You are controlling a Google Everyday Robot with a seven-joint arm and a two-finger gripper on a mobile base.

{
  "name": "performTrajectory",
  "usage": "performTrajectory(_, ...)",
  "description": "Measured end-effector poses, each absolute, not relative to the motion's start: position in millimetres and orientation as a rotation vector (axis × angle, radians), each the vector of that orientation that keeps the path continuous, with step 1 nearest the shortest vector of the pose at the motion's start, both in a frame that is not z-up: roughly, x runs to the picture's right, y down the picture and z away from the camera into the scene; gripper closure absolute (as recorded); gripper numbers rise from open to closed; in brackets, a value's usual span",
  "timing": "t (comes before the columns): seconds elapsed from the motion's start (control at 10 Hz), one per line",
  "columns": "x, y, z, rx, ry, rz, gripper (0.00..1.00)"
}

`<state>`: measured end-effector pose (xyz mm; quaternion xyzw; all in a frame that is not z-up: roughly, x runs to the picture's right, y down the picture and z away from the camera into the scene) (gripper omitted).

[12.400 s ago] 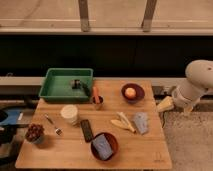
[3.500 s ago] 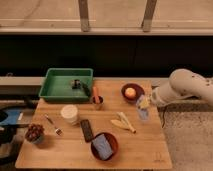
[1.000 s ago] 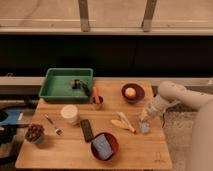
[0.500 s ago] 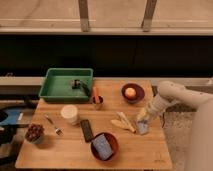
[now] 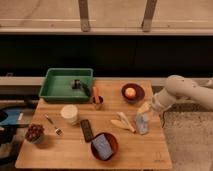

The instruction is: Place towel in table surface

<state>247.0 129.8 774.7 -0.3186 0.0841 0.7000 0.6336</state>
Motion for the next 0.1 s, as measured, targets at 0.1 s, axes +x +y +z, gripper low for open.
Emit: performTrajectory(0.1, 246.6, 127.2, 771.9, -0.723, 0.185, 1.601, 0.36)
